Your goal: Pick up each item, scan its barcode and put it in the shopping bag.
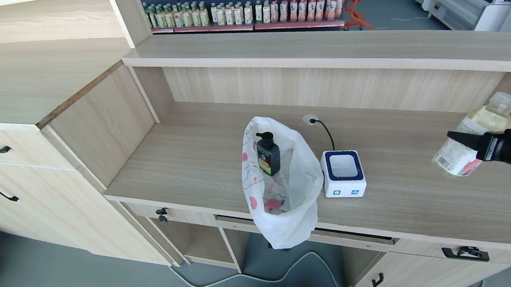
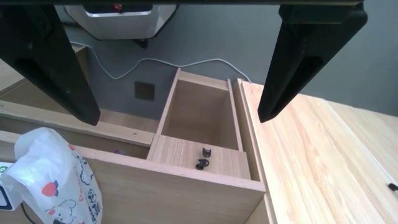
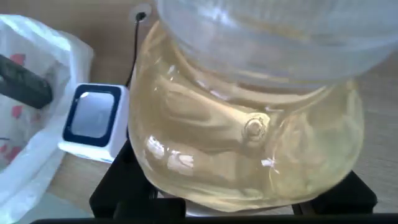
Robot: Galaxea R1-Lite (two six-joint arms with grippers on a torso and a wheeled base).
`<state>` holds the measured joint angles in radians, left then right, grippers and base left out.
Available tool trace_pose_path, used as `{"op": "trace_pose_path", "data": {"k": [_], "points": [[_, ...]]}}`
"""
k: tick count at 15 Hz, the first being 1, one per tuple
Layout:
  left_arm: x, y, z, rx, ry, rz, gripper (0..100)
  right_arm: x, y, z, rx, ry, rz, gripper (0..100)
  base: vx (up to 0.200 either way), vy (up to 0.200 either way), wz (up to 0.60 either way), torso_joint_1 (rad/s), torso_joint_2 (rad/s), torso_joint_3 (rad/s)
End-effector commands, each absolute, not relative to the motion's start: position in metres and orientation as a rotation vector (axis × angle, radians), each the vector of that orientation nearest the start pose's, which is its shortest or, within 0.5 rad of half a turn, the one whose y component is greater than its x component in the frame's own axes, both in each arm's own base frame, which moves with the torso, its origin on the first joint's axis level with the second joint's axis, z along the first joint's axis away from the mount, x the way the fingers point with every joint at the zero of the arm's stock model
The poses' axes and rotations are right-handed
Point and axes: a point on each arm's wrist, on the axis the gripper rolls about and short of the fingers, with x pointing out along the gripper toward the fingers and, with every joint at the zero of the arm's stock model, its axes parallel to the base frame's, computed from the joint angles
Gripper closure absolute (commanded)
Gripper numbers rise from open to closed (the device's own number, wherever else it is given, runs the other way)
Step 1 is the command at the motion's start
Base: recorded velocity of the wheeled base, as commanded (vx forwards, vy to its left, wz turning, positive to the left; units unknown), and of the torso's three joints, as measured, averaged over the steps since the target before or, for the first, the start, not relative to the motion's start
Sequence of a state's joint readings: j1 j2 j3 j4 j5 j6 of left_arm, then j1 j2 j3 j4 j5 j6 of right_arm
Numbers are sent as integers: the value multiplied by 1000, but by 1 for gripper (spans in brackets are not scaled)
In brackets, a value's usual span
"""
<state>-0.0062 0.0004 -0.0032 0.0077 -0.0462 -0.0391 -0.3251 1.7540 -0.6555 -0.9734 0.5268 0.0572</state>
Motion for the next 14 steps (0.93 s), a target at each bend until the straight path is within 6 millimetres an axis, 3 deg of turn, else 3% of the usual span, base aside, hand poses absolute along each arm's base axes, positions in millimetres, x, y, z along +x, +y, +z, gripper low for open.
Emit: {"op": "trace_pose_path", "data": {"k": [1, 7, 9, 14], "points": [[-23, -1, 76, -38, 6, -52, 0, 236, -40, 225, 206, 24, 494, 100, 0, 0, 0, 0, 0, 0], [-23, -1, 76, -40, 6, -52, 0, 181, 54, 256, 408, 46, 969, 100, 0, 0, 0, 0, 0, 0], [-23, -1, 76, -40, 6, -52, 0, 172, 68, 262, 401, 30, 1064, 100, 0, 0, 0, 0, 0, 0], [-23, -1, 76, -40, 6, -52, 0, 134, 73, 285, 459, 18, 1271, 100, 0, 0, 0, 0, 0, 0]]}}
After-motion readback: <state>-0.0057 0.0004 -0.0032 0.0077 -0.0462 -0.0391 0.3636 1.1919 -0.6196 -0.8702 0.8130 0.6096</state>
